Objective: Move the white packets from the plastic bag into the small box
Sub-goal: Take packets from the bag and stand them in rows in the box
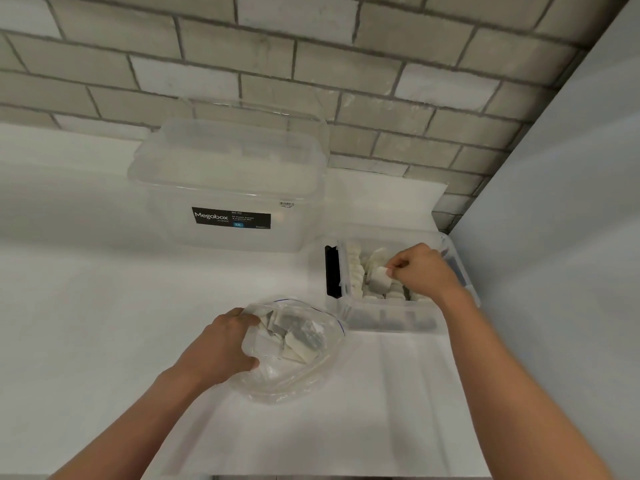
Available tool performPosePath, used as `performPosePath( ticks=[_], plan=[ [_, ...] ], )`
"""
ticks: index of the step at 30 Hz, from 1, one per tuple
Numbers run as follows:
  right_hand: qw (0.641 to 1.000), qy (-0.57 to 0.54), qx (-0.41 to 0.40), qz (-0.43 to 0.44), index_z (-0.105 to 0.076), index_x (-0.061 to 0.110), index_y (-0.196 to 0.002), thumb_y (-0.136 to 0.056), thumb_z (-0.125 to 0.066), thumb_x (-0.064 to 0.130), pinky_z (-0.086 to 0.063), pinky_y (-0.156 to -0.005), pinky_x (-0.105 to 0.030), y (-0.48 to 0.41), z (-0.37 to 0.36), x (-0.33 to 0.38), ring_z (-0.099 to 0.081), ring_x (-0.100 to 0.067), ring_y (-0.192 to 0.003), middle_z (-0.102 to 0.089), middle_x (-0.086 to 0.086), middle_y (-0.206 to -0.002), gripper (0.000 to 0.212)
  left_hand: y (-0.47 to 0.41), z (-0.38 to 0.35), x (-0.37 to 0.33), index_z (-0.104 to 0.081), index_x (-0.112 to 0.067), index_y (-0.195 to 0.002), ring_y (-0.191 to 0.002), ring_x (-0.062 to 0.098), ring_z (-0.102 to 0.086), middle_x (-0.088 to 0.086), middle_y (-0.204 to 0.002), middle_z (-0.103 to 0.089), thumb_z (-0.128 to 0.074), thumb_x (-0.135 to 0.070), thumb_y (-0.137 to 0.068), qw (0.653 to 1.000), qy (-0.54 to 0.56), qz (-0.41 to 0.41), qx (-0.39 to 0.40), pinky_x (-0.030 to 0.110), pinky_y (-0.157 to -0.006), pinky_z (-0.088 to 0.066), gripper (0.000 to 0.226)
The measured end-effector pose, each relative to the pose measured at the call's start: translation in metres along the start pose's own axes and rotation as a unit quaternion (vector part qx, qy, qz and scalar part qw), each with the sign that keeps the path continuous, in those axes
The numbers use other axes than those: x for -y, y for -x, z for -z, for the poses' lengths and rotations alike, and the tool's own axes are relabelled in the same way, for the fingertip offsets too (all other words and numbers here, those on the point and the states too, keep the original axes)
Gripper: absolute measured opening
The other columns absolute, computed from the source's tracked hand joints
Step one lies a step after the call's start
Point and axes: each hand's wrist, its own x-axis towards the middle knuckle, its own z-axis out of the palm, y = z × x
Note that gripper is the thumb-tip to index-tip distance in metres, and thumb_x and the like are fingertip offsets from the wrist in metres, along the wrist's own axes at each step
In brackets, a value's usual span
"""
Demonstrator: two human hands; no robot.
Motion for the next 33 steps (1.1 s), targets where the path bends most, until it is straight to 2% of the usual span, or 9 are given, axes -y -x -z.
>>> performPosePath(
  ticks=[4, 9, 14, 18, 22, 26, 29, 31, 33],
  plan=[
    [1.0, 0.011, 0.018, -0.014, -0.078, 0.031, -0.081, -0.084, -0.074, 0.017, -0.057, -0.089, -0.035, -0.015, -0.012, -0.004, -0.069, -0.018, -0.092, -0.077, 0.006, -0.094, 0.014, 0.001, 0.001, 0.0, -0.061, -0.028, -0.127, -0.1, 0.013, -0.059, -0.011, -0.117, -0.055, -0.079, -0.029, -0.068, 1.0, 0.007, 0.006, 0.0, 0.023, -0.075, -0.051, 0.062],
    [0.998, 0.056, 0.021, -0.02, -0.068, 0.037, -0.068, -0.081, -0.078, 0.019, -0.059, -0.085, -0.039, -0.024, -0.022, -0.006, -0.069, -0.02, -0.087, -0.077, 0.005, -0.095, 0.025, 0.001, 0.0, 0.001, -0.062, -0.026, -0.127, -0.099, 0.014, -0.06, -0.01, -0.115, -0.056, -0.077, -0.029, -0.068, 1.0, 0.004, 0.005, -0.002, 0.019, -0.069, -0.049, 0.061],
    [0.997, 0.065, -0.002, -0.037, -0.072, 0.035, -0.076, -0.078, -0.08, 0.028, -0.059, -0.084, -0.04, -0.019, -0.019, -0.004, -0.069, -0.022, -0.091, -0.075, 0.001, -0.1, 0.011, 0.0, -0.001, 0.003, -0.061, -0.022, -0.129, -0.104, 0.017, -0.06, -0.006, -0.119, -0.057, -0.079, -0.027, -0.069, 1.0, 0.006, 0.004, -0.007, 0.025, -0.079, -0.051, 0.062],
    [0.996, 0.039, -0.075, -0.021, -0.078, 0.027, -0.101, -0.085, -0.074, 0.026, -0.058, -0.084, -0.036, 0.012, 0.0, 0.009, -0.069, -0.019, -0.096, -0.076, 0.004, -0.1, 0.016, 0.0, -0.002, 0.003, -0.06, -0.021, -0.129, -0.105, 0.018, -0.06, -0.004, -0.121, -0.058, -0.079, -0.027, -0.07, 1.0, 0.01, 0.0, -0.009, 0.028, -0.083, -0.052, 0.063],
    [0.986, -0.07, -0.144, 0.052, -0.078, 0.028, -0.095, -0.087, -0.075, 0.025, -0.052, -0.076, -0.023, 0.066, 0.002, 0.046, -0.063, -0.004, -0.074, -0.073, 0.016, -0.09, 0.009, 0.0, -0.002, 0.004, -0.06, -0.021, -0.13, -0.102, 0.019, -0.061, -0.003, -0.12, -0.057, -0.079, -0.027, -0.07, 1.0, 0.009, -0.007, -0.01, 0.028, -0.079, -0.052, 0.063],
    [0.977, -0.172, -0.047, 0.115, -0.08, 0.031, -0.091, -0.086, -0.077, 0.024, -0.047, -0.068, -0.011, 0.121, -0.03, 0.092, -0.065, -0.002, -0.074, -0.072, 0.022, -0.082, 0.009, 0.0, -0.004, 0.006, -0.061, -0.02, -0.128, -0.101, 0.022, -0.061, -0.001, -0.117, -0.057, -0.079, -0.027, -0.069, 1.0, 0.011, -0.015, -0.01, 0.031, -0.08, -0.052, 0.062],
    [0.986, -0.078, 0.056, 0.133, -0.079, 0.031, -0.092, -0.09, -0.072, 0.029, -0.053, -0.075, -0.019, 0.134, -0.077, 0.105, -0.067, -0.003, -0.08, -0.074, 0.019, -0.086, 0.007, 0.0, -0.004, 0.007, -0.063, -0.02, -0.123, -0.099, 0.022, -0.061, -0.001, -0.114, -0.057, -0.079, -0.026, -0.068, 1.0, 0.007, -0.024, -0.01, 0.03, -0.08, -0.051, 0.058],
    [0.989, 0.046, 0.064, 0.126, -0.075, 0.028, -0.091, -0.091, -0.066, 0.03, -0.056, -0.076, -0.033, 0.13, -0.105, 0.104, -0.068, -0.014, -0.084, -0.073, 0.01, -0.087, 0.009, -0.001, -0.004, 0.007, -0.063, -0.02, -0.123, -0.098, 0.022, -0.06, -0.001, -0.114, -0.057, -0.08, -0.026, -0.068, 1.0, 0.006, -0.028, -0.01, 0.03, -0.079, -0.05, 0.058],
    [0.984, 0.13, 0.067, 0.1, -0.068, 0.023, -0.088, -0.092, -0.062, 0.028, -0.055, -0.074, -0.035, 0.125, -0.121, 0.102, -0.065, -0.027, -0.085, -0.069, 0.004, -0.088, 0.009, -0.001, -0.005, 0.008, -0.063, -0.019, -0.123, -0.099, 0.023, -0.06, -0.001, -0.114, -0.056, -0.08, -0.026, -0.068, 0.999, 0.005, -0.03, -0.008, 0.03, -0.079, -0.049, 0.058]
  ],
)
